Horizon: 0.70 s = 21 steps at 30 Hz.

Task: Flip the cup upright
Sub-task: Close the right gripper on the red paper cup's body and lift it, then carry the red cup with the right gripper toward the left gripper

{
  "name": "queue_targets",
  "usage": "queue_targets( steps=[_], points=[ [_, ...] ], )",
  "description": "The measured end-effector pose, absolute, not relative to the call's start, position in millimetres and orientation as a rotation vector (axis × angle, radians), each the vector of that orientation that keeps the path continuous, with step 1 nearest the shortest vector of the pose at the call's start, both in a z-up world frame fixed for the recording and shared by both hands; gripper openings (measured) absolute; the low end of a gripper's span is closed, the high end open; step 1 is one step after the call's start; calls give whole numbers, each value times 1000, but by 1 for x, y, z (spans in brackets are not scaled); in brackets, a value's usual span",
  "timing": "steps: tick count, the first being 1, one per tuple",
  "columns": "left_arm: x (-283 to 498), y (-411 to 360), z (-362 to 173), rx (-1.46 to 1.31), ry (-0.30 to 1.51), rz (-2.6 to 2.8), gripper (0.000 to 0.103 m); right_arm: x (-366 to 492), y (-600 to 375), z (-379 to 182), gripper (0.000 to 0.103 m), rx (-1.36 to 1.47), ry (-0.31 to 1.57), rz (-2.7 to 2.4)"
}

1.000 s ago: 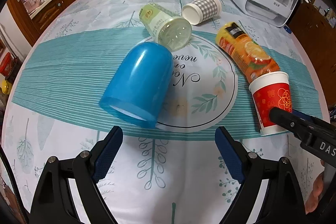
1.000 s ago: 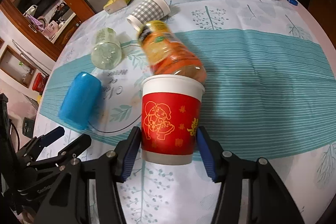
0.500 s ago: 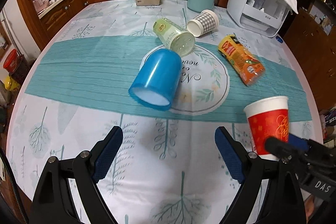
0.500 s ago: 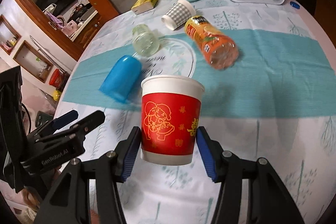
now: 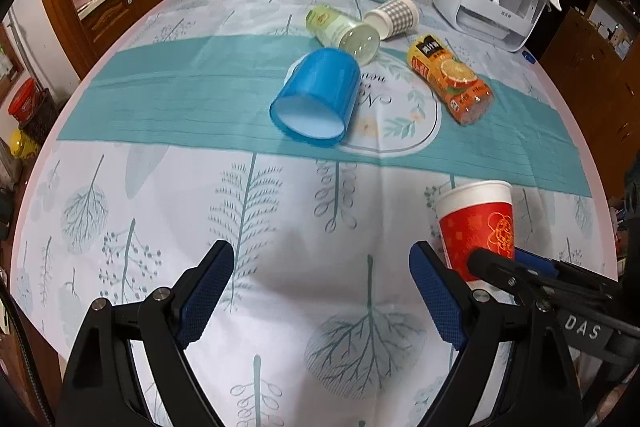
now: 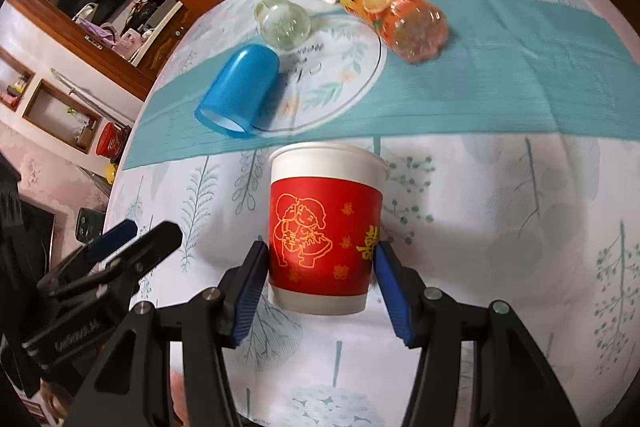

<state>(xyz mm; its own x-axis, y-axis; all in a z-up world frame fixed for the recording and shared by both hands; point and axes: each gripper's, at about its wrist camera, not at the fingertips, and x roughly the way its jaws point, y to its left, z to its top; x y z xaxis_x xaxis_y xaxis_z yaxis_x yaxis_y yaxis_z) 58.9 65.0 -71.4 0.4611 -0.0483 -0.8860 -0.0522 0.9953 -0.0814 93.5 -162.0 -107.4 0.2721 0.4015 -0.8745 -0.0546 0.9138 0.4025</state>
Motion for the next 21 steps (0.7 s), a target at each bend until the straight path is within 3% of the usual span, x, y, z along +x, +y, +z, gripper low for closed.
queue_targets(
  steps=[14, 16, 18, 21],
  points=[
    [59, 66, -81, -103, 1116, 2, 88, 106, -151, -126, 57, 339, 1302, 299],
    [59, 66, -81, -108, 1117, -1, 88, 105, -151, -127, 60, 334, 1302, 303],
    [59, 65, -80, -108, 1115, -3, 88, 104, -151, -125, 71, 316, 1292, 303],
    [59, 64, -78, -108, 1114, -11, 88, 101, -150, -119, 74, 275, 1267, 303]
  ],
)
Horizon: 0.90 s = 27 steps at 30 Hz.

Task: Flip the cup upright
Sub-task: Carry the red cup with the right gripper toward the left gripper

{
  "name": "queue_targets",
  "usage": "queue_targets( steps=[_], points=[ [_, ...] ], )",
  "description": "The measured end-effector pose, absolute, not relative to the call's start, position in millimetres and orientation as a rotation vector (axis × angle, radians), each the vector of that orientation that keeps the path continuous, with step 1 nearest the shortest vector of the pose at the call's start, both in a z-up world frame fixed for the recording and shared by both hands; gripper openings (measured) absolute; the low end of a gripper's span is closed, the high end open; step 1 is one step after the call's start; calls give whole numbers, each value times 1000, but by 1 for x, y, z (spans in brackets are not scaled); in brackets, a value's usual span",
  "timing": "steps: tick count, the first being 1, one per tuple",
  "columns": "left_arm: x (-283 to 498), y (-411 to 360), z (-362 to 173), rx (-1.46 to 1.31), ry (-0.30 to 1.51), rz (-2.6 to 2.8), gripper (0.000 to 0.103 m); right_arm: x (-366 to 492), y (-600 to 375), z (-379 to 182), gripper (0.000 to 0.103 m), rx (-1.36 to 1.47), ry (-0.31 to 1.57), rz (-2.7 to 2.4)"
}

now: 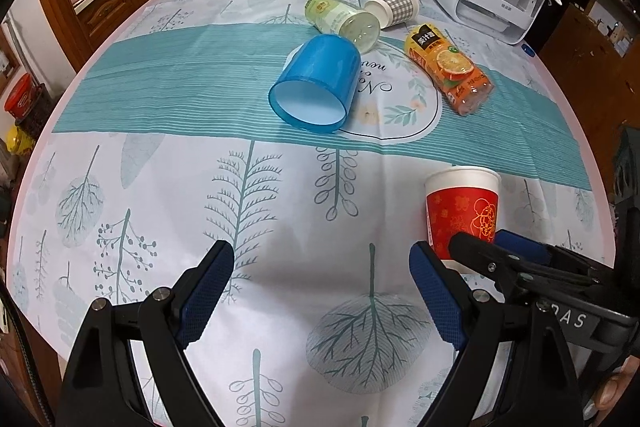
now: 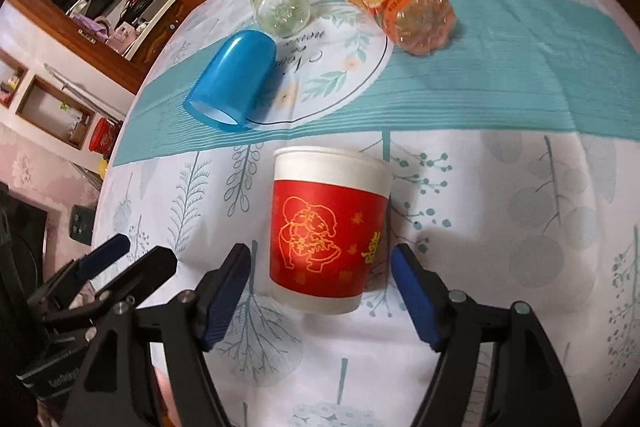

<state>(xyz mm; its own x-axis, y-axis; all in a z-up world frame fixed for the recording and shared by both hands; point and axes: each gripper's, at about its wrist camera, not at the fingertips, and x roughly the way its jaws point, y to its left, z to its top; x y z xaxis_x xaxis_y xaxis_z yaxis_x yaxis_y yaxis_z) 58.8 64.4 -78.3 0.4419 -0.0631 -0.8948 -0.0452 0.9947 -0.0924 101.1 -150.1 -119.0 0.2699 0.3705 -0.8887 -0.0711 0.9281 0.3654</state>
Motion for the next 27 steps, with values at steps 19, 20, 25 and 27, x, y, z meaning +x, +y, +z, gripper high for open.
queue_targets(
  steps=[19, 20, 25, 27],
  points=[
    [55, 47, -59, -93, 1097, -72, 88, 75, -167, -84, 74, 124, 1171, 194],
    [54, 45, -57, -91, 1096, -76, 88, 73, -168, -82, 74, 122, 1166, 191],
    [51, 37, -51, -72, 1093, -100, 88, 60, -175, -69, 74, 108, 1138, 181],
    [50, 32, -49, -66, 1094, -111, 88, 54, -178, -64, 74, 95, 1126, 174]
  ],
)
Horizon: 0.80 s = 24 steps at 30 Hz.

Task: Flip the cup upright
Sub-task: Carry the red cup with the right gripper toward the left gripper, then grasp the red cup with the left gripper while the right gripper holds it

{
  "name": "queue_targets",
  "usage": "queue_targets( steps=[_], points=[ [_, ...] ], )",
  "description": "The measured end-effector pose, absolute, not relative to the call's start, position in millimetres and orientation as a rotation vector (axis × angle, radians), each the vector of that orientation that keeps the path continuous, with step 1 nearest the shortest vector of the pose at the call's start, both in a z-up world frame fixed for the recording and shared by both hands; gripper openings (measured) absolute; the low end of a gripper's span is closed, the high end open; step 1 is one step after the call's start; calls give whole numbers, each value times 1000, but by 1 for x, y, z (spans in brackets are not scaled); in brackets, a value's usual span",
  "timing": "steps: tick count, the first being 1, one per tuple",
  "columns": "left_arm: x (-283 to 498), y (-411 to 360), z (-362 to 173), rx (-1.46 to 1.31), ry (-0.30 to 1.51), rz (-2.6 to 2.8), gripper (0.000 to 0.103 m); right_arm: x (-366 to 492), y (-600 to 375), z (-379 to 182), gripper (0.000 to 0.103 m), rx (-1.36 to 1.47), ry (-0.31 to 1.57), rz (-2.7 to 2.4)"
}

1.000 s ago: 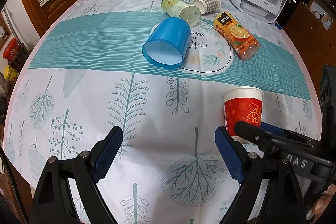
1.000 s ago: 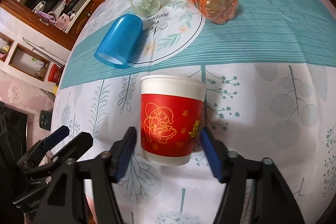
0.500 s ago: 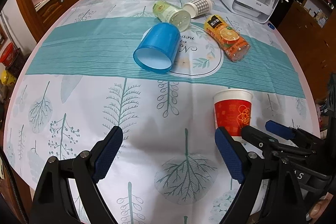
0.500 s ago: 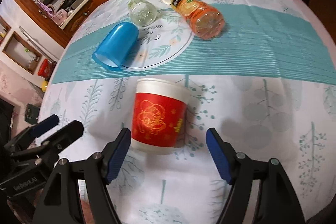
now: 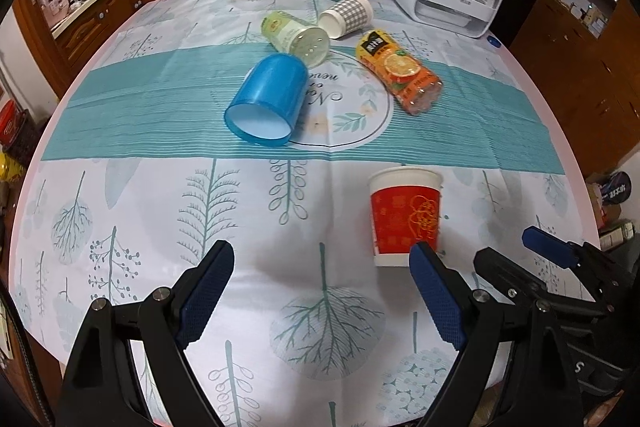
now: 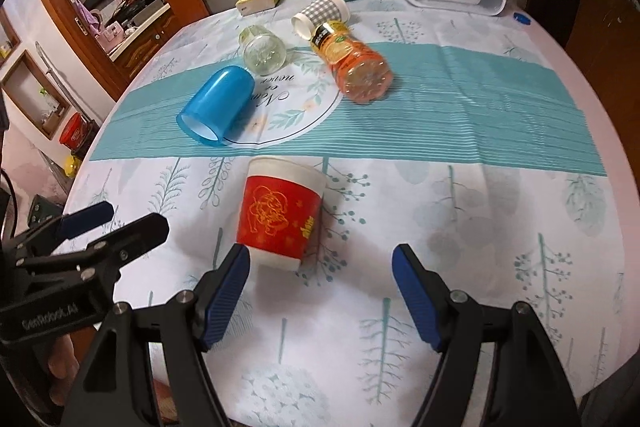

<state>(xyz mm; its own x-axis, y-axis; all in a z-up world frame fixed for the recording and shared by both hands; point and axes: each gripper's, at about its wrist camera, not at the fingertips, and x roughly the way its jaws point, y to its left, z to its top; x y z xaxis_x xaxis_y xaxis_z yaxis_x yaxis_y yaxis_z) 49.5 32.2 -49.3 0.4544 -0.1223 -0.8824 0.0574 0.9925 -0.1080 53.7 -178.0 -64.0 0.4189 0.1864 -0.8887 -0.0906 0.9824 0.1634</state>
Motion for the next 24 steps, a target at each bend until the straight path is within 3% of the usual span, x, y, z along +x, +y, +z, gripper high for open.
queue_targets(
  steps=[11, 24],
  points=[
    [53, 10, -52, -40, 1125, -162, 88, 34, -200, -40, 74, 52, 1015, 104],
    [76, -14, -84, -58, 1210, -195, 88, 35, -226, -72, 74, 113, 1036, 50]
  ],
)
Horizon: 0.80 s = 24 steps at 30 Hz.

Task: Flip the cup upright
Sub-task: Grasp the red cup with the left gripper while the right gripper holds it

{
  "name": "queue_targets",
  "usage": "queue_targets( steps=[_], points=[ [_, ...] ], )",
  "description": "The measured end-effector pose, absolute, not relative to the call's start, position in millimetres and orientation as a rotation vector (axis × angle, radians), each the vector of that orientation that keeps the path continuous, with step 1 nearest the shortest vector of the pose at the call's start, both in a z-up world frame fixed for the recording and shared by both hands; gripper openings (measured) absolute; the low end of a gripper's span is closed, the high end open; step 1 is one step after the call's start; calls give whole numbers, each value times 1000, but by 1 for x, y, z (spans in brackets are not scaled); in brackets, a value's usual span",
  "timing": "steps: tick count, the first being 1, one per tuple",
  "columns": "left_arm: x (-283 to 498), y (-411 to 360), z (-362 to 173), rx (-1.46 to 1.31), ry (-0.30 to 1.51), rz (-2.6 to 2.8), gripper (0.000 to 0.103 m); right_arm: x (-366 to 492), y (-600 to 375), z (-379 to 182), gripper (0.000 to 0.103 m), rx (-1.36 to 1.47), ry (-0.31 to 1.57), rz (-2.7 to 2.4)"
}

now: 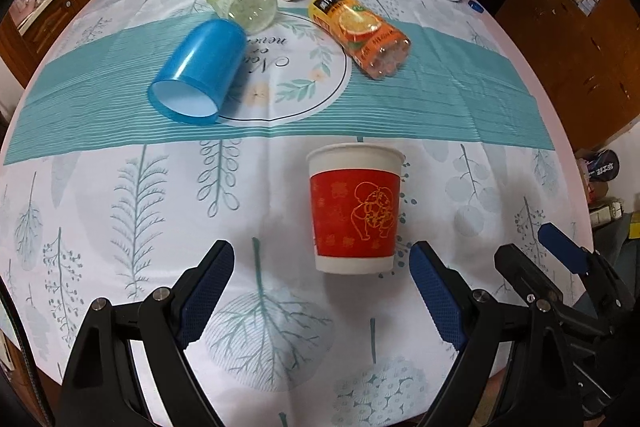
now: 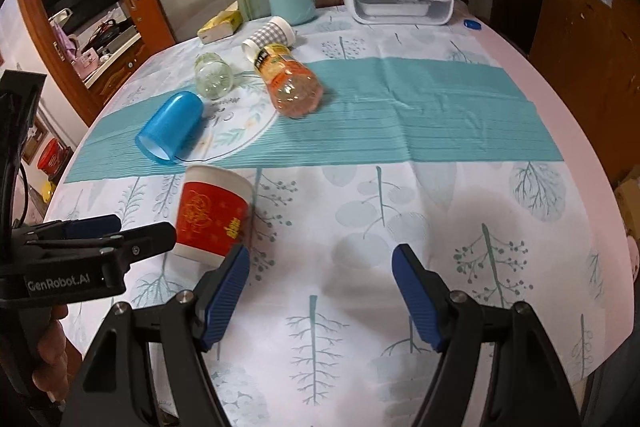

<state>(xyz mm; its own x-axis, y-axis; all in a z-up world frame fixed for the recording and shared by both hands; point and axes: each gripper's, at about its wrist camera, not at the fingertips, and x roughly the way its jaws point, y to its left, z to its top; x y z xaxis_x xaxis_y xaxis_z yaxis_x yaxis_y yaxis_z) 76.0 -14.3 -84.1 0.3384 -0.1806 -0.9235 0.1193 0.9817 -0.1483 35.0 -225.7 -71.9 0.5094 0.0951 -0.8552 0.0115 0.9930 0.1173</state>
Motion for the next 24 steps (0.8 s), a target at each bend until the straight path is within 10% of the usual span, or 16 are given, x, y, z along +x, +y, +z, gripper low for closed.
queue_targets(
  steps=[24],
  points=[
    [122, -51, -119, -24, 1363, -292, 68, 50, -247, -105, 74, 192, 1108, 63]
  ],
)
